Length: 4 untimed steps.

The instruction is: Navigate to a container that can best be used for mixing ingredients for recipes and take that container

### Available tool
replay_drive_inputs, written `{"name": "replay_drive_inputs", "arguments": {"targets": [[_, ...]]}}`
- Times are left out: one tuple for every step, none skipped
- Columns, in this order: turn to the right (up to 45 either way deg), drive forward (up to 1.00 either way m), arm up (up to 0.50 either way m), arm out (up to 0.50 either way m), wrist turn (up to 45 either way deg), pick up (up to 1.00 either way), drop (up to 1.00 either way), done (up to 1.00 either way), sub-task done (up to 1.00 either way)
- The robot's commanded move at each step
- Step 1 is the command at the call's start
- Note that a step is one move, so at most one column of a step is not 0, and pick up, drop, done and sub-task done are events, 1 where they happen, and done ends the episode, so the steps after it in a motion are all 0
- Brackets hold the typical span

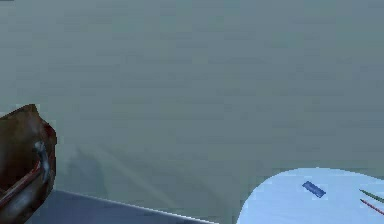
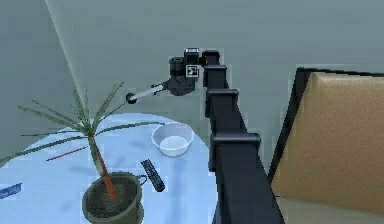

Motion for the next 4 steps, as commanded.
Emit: {"name": "replay_drive_inputs", "arguments": {"targets": [[0.0,0.0,0.0,0.0,30.0,0.0,0.0,0.0,0.0],[0.0,0.0,-0.3,0.0,0.0,0.0,0.0,0.0,0.0],[0.0,0.0,0.0,0.0,0.0,1.0,0.0,0.0,0.0],[0.0,0.0,0.1,0.0,0.0,0.0,0.0,0.0,0.0]]}}
